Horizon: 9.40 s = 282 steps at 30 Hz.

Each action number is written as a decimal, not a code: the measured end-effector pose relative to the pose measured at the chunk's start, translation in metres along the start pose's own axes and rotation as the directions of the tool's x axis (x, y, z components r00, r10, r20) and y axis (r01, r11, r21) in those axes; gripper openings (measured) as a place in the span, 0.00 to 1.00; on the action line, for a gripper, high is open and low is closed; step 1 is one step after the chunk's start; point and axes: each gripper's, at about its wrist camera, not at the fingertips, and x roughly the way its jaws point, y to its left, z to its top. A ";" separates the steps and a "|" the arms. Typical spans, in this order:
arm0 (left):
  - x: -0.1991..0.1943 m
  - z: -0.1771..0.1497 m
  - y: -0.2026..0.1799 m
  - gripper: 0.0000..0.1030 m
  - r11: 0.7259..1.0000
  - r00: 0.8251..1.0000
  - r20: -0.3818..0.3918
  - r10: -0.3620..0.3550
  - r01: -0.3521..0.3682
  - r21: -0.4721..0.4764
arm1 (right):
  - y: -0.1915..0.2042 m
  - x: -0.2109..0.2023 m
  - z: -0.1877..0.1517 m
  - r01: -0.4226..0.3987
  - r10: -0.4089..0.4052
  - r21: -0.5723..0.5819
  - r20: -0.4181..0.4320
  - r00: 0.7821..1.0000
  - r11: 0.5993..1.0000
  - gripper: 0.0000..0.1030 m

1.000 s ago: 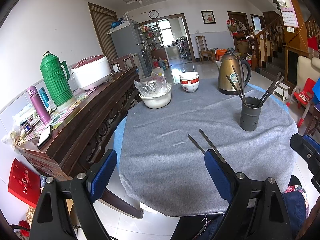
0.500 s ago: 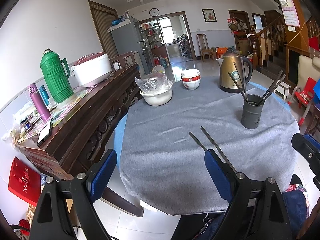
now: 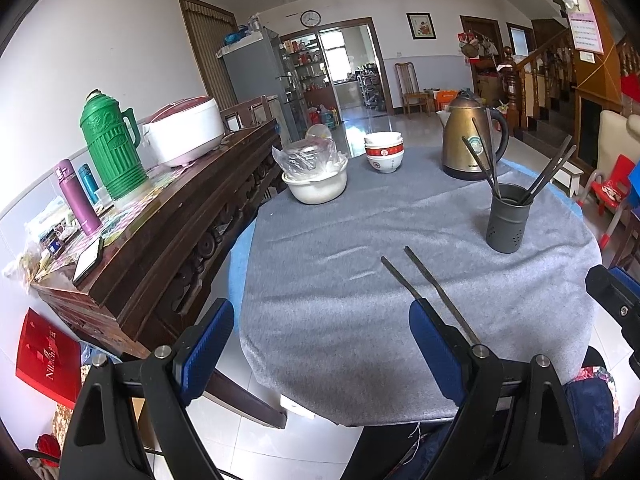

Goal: Organize utensils

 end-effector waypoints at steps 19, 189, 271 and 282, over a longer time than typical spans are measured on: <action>0.005 -0.003 0.004 0.87 1.000 1.000 -0.014 0.000 -0.001 -0.005 | 0.001 0.000 -0.002 0.001 -0.001 -0.001 -0.003 1.000 1.000 0.64; 0.322 0.046 -0.105 0.11 0.880 0.697 -0.562 -0.446 0.457 -0.133 | -0.133 0.223 0.019 0.101 -0.035 0.118 -0.469 0.883 0.988 0.51; 0.088 0.156 -0.109 0.06 0.913 0.918 -0.054 -0.394 0.397 0.094 | -0.123 0.087 0.109 -0.125 0.116 0.201 0.054 0.992 0.972 0.06; 0.076 0.184 -0.113 0.06 0.894 0.898 -0.022 -0.439 0.439 0.087 | -0.130 0.070 0.141 -0.110 0.091 0.197 0.104 0.990 0.974 0.06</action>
